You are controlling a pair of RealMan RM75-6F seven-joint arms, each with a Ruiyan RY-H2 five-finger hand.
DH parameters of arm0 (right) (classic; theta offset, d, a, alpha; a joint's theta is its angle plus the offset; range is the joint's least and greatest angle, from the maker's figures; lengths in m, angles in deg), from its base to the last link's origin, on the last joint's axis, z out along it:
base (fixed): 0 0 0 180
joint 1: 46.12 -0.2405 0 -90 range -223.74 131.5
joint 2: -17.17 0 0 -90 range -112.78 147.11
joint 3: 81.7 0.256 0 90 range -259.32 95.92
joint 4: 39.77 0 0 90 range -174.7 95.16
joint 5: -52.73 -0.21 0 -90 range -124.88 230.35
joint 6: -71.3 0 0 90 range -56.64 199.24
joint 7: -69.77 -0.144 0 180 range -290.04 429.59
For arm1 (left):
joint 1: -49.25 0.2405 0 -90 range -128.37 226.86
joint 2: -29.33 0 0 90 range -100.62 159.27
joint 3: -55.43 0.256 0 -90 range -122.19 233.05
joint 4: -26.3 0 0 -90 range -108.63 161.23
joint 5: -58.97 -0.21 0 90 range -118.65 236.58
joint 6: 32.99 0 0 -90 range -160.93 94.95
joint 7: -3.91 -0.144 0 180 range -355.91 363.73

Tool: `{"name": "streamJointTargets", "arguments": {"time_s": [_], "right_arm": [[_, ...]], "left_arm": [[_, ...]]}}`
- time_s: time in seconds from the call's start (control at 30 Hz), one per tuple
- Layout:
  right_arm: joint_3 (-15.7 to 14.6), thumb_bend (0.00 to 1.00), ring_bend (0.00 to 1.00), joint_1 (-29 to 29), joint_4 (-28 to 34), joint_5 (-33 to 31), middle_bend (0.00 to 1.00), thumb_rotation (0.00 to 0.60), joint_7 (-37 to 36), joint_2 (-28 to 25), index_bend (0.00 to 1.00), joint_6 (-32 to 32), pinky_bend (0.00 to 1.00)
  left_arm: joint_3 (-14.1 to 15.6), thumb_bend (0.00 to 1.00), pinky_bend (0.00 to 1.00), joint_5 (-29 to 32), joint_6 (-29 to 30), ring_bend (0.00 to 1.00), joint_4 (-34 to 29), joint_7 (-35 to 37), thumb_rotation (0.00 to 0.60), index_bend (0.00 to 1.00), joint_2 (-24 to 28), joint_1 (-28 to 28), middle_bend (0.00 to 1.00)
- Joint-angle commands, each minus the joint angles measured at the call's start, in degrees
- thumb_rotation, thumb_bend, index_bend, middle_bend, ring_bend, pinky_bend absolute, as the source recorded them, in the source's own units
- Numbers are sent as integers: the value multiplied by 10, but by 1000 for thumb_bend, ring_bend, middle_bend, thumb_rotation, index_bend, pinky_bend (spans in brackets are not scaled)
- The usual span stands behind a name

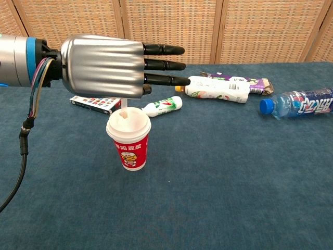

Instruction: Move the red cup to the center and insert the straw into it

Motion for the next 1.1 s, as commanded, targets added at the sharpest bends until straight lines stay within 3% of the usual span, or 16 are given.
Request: {"name": "streamJointTargets", "arguments": {"time_s": [0.03, 0.1, 0.17, 0.33, 0.53, 0.7, 0.83, 0.97, 1.1], "right_arm": [[0, 0, 0, 0, 0, 0, 0, 600, -1, 0, 0, 0, 0], [0, 0, 0, 0, 0, 0, 0, 600, -2, -1, 0, -1, 0], [0, 0, 0, 1, 0, 1, 0, 600, -3, -1, 0, -1, 0], [-2, 0, 0, -1, 1, 5, 0, 600, -4, -1, 0, 1, 0], [-3, 0, 0, -1, 2, 4, 0, 600, -2, 0, 0, 3, 0], [-3, 0, 0, -2, 2, 6, 0, 600, -1, 0, 0, 2, 0], [-4, 0, 0, -1, 5, 9, 0, 600, 2, -1, 0, 0, 0], [-5, 0, 0, -1, 8, 8, 0, 600, 6, -2, 0, 0, 0], [-5, 0, 0, -1, 11, 9, 0, 600, 10, -2, 0, 0, 0]], "left_arm": [[1, 411, 0, 1, 0, 0, 2, -2, 600, 642, -2, 2, 0], [1, 410, 0, 3, 2, 0, 3, -4, 600, 630, -4, 4, 0], [2, 410, 0, 6, 9, 0, 6, -2, 600, 556, -3, 10, 0], [8, 356, 0, -2, 26, 0, 11, 13, 600, 209, -3, 12, 0], [13, 300, 0, -10, 50, 0, 15, 40, 600, 28, -3, 15, 0], [14, 216, 0, -7, 70, 0, 8, 53, 600, 0, 4, 25, 0], [10, 186, 0, 23, 141, 0, -21, 121, 600, 0, 31, 65, 0], [7, 155, 0, 78, 220, 0, -66, 208, 600, 0, 70, 125, 0], [1, 126, 0, 156, 262, 0, -129, 239, 600, 0, 107, 184, 0]]}}
